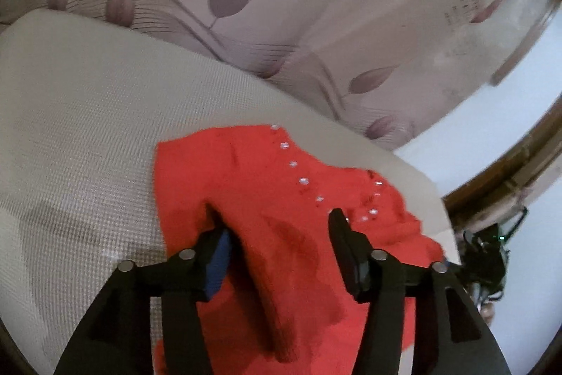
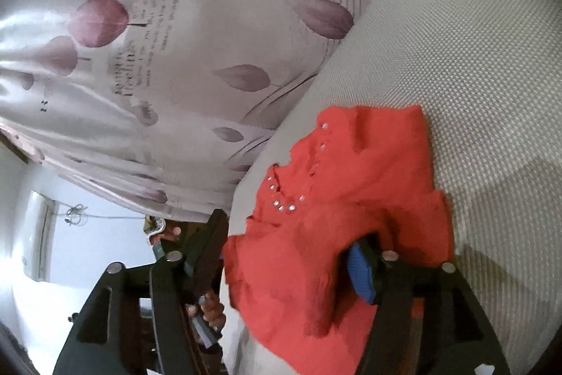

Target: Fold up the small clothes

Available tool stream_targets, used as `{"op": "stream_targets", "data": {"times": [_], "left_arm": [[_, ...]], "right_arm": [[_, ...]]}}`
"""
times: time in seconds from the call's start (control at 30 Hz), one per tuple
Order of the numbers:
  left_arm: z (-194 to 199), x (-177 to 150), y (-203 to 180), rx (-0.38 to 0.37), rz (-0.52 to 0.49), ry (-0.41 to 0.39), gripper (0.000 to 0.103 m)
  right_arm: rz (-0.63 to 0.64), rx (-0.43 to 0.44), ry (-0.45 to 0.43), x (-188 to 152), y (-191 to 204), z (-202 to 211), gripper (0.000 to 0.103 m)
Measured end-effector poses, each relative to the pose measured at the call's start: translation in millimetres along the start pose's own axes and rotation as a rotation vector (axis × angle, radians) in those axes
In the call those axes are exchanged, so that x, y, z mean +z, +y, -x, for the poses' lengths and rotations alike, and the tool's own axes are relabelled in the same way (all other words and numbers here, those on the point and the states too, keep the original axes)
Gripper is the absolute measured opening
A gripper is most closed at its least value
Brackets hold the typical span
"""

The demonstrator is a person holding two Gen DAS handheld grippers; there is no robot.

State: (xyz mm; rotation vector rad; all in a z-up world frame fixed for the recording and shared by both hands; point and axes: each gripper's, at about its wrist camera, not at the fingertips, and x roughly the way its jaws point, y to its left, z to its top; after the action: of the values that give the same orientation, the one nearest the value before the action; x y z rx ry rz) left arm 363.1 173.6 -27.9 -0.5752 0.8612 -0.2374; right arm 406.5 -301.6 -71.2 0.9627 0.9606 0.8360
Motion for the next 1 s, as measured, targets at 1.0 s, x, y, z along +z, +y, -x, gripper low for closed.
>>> {"op": "stream_targets", "data": {"times": [1.0], "left_arm": [[1.4, 19.7, 38.8, 0.107, 0.116, -0.023, 0.069]], "right_arm": [[0.078, -0.024, -0.094, -18.6, 13.6, 16.7, 0.075]]}}
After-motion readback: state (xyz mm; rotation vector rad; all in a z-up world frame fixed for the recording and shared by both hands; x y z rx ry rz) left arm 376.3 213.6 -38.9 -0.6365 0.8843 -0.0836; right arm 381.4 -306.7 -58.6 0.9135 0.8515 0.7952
